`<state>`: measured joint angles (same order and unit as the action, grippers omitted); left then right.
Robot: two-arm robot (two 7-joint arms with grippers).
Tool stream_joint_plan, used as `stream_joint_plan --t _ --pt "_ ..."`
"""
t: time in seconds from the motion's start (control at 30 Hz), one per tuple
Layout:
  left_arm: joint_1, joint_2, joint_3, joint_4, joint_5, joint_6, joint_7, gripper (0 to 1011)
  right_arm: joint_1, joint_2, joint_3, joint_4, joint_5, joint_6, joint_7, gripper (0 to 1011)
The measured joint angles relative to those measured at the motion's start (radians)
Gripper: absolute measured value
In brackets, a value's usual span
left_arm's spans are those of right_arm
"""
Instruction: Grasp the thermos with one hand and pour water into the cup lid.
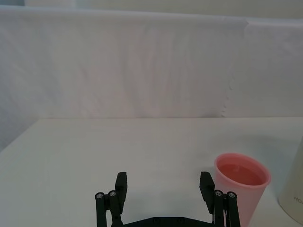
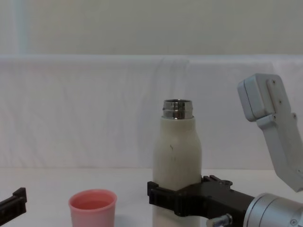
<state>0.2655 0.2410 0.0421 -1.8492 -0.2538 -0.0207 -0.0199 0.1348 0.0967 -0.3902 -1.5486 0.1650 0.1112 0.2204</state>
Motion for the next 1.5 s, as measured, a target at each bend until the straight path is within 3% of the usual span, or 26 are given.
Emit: stream_joint_plan --t 0.53,1.5 --pt "0.000 0.000 0.000 0.000 0.000 0.000 0.000 1001 0.036 -0.016 -0.005 0.050 -0.008 -0.010 0.001 1001" --pt "0.000 0.000 0.000 0.000 0.000 0.000 0.000 1001 0.037 -0.016 -0.005 0.053 -0.008 -0.012 0.003 953"
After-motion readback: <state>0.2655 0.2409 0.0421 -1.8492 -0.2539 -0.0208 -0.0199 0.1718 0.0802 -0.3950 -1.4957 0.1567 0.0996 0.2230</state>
